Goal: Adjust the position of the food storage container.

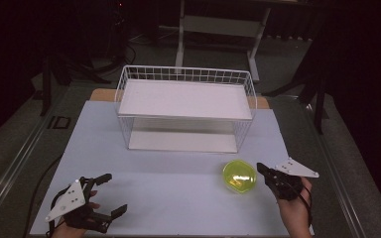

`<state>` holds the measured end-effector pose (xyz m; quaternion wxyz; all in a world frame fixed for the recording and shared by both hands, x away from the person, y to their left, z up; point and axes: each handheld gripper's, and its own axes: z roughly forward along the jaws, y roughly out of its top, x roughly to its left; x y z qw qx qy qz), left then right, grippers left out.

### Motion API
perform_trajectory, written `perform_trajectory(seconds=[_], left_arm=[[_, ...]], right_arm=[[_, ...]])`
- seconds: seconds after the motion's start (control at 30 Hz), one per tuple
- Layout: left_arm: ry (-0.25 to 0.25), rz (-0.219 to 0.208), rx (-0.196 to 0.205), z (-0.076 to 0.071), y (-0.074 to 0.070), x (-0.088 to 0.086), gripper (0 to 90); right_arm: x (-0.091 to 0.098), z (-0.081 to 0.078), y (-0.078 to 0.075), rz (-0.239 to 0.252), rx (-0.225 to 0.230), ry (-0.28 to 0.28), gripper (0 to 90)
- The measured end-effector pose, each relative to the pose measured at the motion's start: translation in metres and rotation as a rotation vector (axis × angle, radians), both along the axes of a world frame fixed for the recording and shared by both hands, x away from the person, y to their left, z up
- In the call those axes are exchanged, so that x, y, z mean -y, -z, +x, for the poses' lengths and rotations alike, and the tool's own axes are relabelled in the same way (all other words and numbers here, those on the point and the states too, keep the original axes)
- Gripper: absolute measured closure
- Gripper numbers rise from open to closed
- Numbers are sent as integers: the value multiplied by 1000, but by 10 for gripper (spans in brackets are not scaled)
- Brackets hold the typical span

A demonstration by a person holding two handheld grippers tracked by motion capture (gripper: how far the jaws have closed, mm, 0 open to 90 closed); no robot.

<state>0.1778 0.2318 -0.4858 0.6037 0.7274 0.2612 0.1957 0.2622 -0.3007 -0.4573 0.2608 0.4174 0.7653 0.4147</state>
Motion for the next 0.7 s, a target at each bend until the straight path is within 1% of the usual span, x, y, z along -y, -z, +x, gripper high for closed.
perform_trajectory(seconds=[0.07,0.13,0.27,0.43,0.47,0.53,0.63,0.7], left_arm=[[-2,-4,3,0,0,0,4],[-2,1,5,-1,0,0,4],[-2,7,8,-1,-1,0,4],[-3,4,8,-1,-1,0,4],[-3,4,9,-1,-1,0,4],[-1,8,9,-1,-1,0,4],[1,12,8,-1,-1,1,4],[0,13,9,-1,-1,1,4]], right_arm=[[4,-1,6,-7,-24,14,900],[6,-2,15,-37,-46,17,900],[10,-2,30,-54,-77,31,900],[17,0,41,-30,-116,58,900],[18,0,44,-28,-122,58,900],[16,1,49,-40,-142,46,900],[8,1,59,-55,-175,19,900],[2,2,64,-69,-187,-1,900]])
